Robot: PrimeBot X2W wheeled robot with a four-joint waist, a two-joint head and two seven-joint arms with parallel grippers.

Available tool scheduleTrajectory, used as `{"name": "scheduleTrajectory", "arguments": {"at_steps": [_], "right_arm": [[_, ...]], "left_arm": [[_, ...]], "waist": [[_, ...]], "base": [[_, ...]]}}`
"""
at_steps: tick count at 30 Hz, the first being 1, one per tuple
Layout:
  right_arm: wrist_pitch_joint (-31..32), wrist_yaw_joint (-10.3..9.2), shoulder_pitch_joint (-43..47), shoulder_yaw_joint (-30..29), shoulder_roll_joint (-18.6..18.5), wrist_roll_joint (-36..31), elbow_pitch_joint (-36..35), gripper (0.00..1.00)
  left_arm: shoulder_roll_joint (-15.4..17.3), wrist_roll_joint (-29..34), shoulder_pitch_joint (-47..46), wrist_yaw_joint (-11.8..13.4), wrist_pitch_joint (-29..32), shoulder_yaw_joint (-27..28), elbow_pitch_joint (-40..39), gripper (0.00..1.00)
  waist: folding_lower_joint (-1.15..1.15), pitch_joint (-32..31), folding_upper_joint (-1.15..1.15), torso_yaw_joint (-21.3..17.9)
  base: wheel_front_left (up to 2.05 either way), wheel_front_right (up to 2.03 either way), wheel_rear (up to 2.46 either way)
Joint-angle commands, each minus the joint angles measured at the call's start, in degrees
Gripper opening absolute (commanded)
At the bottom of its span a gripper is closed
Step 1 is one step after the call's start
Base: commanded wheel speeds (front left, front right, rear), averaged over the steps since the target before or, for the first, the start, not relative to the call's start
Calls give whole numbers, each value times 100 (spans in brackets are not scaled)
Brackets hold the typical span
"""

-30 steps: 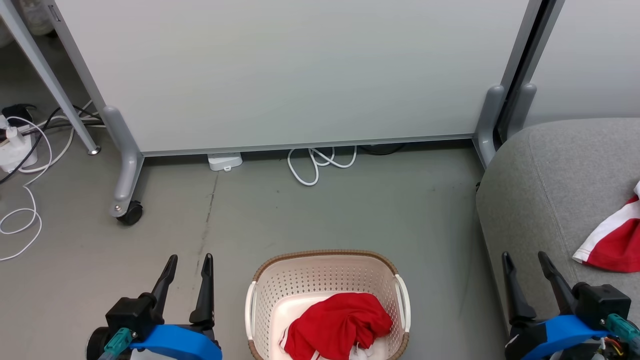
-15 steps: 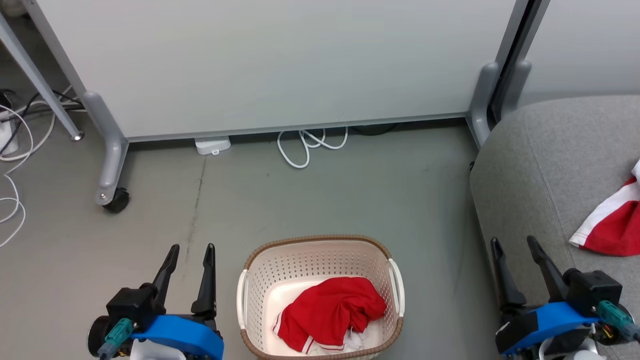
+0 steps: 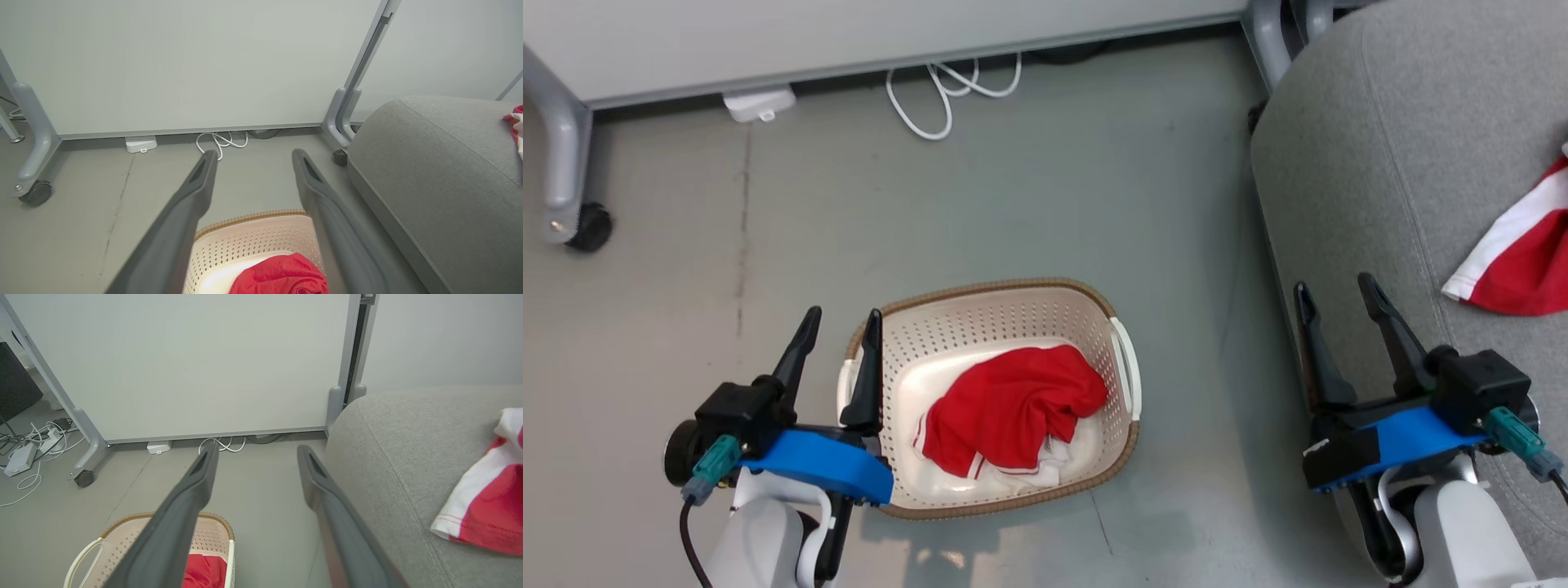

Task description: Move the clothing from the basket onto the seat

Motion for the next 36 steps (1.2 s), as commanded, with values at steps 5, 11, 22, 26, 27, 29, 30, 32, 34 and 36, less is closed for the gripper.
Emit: {"name": "scheduleTrajectory", "arguments": {"at_steps": [5, 11, 22, 26, 27, 29, 30, 32, 34, 36], "right_arm": [[-107, 1, -498, 170, 7, 73, -136, 100], [-214, 1, -864, 334, 9, 161, -225, 100], [-499, 1, -1244, 668, 9, 531, -253, 100], [-557, 1, -1329, 758, 9, 596, -259, 100], [-574, 1, -1348, 777, 9, 627, -256, 100], [-601, 1, -1387, 828, 9, 649, -259, 100], [-613, 1, -1417, 851, 8, 653, -269, 100], [-626, 1, -1439, 902, 8, 654, -278, 100], [-636, 1, -1443, 927, 9, 650, -276, 100], [-647, 1, -1469, 961, 8, 669, -273, 100]], "left_arm": [[185, 40, -544, -8, -28, -199, 158, 100], [402, 60, -1008, -8, -28, -515, 425, 100], [929, -69, -1741, -8, -29, -1539, 1279, 100], [1070, -185, -1971, -8, -29, -1917, 1616, 100], [1105, -204, -2033, -8, -29, -2010, 1700, 100], [1168, -276, -2140, -8, -28, -2190, 1883, 100], [1193, -313, -2198, -8, -28, -2288, 1982, 100], [1216, -395, -2300, -8, -20, -2449, 2172, 100], [1218, -440, -2362, -8, -20, -2517, 2251, 100], [1229, -527, -2483, -8, -19, -2638, 2406, 100]], "waist": [[-1, 1049, 0, -658], [-1, 1695, 0, -997], [-1, 2586, 0, -1456], [-1, 2839, 0, -1519], [-1, 2894, 0, -1531], [-1, 3003, 0, -1560], [-1, 3056, 0, -1573], [-1, 3143, 0, -1589], [-1, 3179, 0, -1597], [-1, 3251, 0, -1615]], "base": [[0, 0, 0], [0, 0, 0], [0, 0, 0], [0, 0, 0], [0, 0, 0], [0, 0, 0], [0, 0, 0], [0, 0, 0], [0, 0, 0], [0, 0, 0]]}}
